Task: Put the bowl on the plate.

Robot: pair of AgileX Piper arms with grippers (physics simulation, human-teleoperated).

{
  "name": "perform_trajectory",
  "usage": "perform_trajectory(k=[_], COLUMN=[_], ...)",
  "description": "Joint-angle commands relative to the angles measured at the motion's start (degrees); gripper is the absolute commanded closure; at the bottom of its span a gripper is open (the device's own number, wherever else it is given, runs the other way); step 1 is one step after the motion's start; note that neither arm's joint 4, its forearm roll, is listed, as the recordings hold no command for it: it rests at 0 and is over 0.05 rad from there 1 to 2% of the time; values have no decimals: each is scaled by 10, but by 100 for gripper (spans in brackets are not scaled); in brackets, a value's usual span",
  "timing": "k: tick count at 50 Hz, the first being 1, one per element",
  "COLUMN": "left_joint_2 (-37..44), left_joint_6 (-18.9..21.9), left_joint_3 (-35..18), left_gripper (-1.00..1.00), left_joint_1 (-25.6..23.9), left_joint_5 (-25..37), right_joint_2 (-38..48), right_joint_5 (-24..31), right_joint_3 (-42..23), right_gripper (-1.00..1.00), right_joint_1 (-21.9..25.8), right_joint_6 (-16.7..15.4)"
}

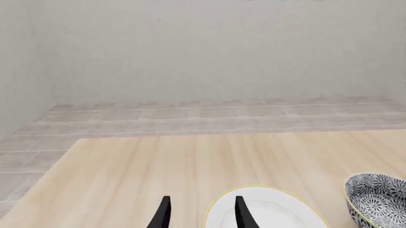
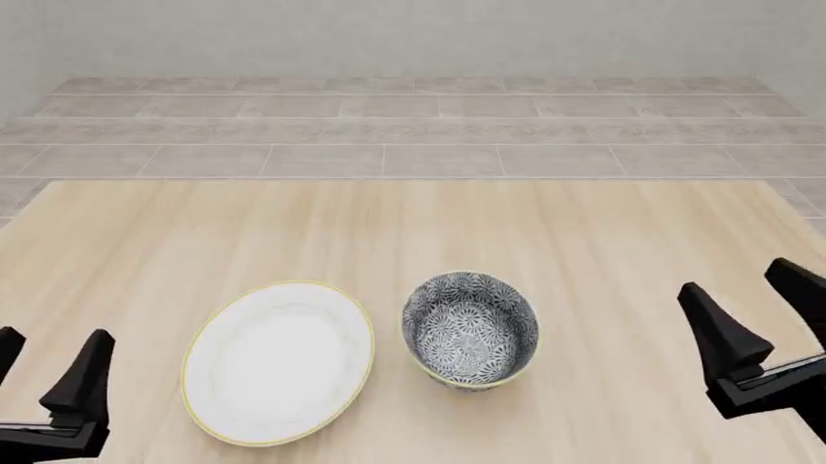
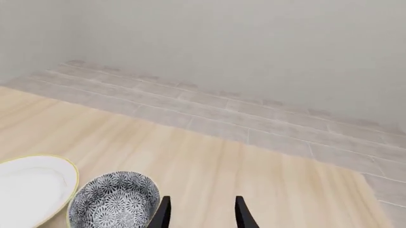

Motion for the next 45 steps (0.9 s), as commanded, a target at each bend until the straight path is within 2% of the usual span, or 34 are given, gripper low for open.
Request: perform_trajectory(k=[1, 16, 27, 45], left_joint_2=[-10, -5, 40, 29], left_joint_6=[-1, 0, 1, 6], left_joint_3=[-3, -3, -1, -2], left_gripper=[-100, -100, -100, -100], left_joint_1=[-2, -2, -3, -5], left_joint_5=[10, 2, -44, -30], right_joint_2=[57, 122, 153, 233], right_joint_5=[-9, -6, 10, 30], right_joint_3=[-24, -72, -103, -155], right_gripper=[-100, -100, -100, -100], right_joint_1=[27, 43, 64, 93], right_joint_6=[-7, -23, -24, -14])
